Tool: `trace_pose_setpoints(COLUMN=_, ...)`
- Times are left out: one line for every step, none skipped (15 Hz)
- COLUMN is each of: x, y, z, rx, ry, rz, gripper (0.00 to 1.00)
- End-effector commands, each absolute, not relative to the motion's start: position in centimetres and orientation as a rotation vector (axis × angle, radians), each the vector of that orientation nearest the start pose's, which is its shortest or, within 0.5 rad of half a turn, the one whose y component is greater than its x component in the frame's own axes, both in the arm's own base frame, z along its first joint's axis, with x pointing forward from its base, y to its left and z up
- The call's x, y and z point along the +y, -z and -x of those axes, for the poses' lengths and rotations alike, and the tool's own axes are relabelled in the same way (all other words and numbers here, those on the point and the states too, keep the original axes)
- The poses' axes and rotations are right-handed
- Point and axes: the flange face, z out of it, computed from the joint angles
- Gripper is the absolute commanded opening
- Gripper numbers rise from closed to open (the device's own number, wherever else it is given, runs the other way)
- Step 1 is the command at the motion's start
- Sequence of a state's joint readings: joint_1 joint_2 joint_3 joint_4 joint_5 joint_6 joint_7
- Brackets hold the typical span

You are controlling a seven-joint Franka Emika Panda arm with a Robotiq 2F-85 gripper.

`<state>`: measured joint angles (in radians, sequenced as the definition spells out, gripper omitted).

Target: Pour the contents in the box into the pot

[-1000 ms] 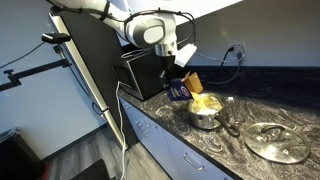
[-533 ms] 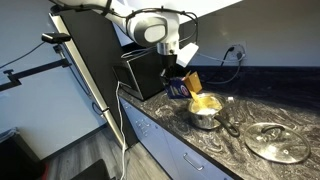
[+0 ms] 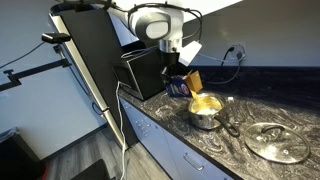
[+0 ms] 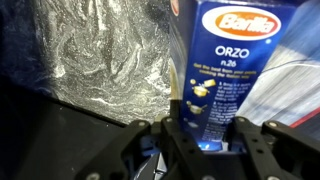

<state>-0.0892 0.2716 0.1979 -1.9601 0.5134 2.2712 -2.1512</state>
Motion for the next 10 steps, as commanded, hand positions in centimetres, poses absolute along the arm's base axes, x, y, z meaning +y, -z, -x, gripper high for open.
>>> trace_pose_setpoints(x=6.6, y=-36.6, z=-60.6, rx=2.72, ry=-0.744, rz=-1.845, gripper=0.13)
trace_pose_setpoints(x=6.5, y=-36.7, z=-60.6, rx=2.722, ry=-0.751, rz=-1.848, gripper=0.13)
trace_pose_setpoints(x=6.3, y=-36.7, z=-60.6, rx=2.729, ry=-0.764, rz=-1.842, gripper=0.13)
trace_pose_setpoints(x=6.1, y=-36.8, z=-60.6, rx=2.728, ry=-0.769, rz=-1.848, gripper=0.13)
trace_pose_setpoints(x=5.9, y=-36.8, z=-60.6, rx=2.732, ry=-0.778, rz=-1.849, gripper=0.13)
trace_pose_setpoints(x=5.7, y=-36.8, z=-60.6, rx=2.738, ry=-0.788, rz=-1.845, gripper=0.13)
trace_pose_setpoints(x=5.6, y=-36.9, z=-60.6, rx=2.739, ry=-0.792, rz=-1.85, gripper=0.13)
trace_pose_setpoints(x=5.5, y=-36.9, z=-60.6, rx=2.748, ry=-0.803, rz=-1.842, gripper=0.13)
trace_pose_setpoints(x=5.4, y=-36.9, z=-60.5, rx=2.751, ry=-0.807, rz=-1.843, gripper=0.13)
trace_pose_setpoints(x=5.3, y=-37.0, z=-60.5, rx=2.75, ry=-0.807, rz=-1.848, gripper=0.13)
